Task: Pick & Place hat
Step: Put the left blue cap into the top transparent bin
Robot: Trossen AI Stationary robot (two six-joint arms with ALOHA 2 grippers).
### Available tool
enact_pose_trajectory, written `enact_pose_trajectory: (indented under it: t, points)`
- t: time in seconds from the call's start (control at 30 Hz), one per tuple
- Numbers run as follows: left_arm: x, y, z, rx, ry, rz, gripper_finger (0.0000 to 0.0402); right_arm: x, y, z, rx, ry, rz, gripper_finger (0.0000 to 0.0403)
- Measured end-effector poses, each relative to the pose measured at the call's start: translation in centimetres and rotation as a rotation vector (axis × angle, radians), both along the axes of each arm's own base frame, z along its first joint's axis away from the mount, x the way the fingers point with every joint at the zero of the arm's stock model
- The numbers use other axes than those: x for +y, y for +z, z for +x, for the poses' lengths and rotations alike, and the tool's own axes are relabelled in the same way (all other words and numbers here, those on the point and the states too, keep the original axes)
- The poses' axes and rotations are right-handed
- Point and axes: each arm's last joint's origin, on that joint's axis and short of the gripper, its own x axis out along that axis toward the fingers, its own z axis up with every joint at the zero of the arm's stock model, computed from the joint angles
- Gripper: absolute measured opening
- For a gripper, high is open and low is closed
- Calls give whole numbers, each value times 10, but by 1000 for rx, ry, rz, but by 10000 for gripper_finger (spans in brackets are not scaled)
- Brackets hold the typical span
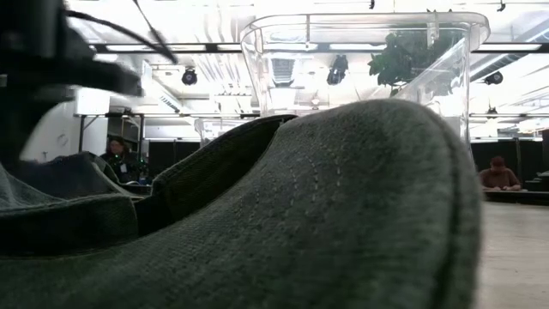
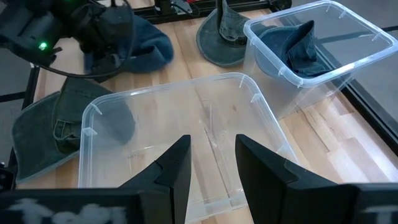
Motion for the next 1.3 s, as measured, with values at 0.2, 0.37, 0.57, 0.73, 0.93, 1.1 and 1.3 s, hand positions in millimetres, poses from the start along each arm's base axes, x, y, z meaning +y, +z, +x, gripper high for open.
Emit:
enact_pose_trajectory:
  t: [0.2, 0.37, 0.57, 0.73, 0.93, 1.1, 1.3]
  points:
    - [26, 11, 17, -117, 35, 61, 11, 0, 0, 0, -1, -1, 1, 118]
    - [45, 19, 31, -178, 12, 116, 12, 0, 0, 0, -1, -1, 1, 118]
    - [55, 23, 39, -203, -3, 112, 22, 0, 0, 0, 0, -2, 3, 118]
    - [55, 25, 41, -213, -34, 121, 32, 0, 0, 0, 0, -1, 1, 118]
    - [55, 24, 40, -213, -41, 132, 35, 0, 0, 0, 0, 0, 1, 118]
    - [56, 24, 40, -208, -69, 142, 51, 0, 0, 0, 1, 1, 2, 118]
    - [55, 24, 41, -218, -68, 144, 104, 0, 0, 0, 2, 6, 6, 118]
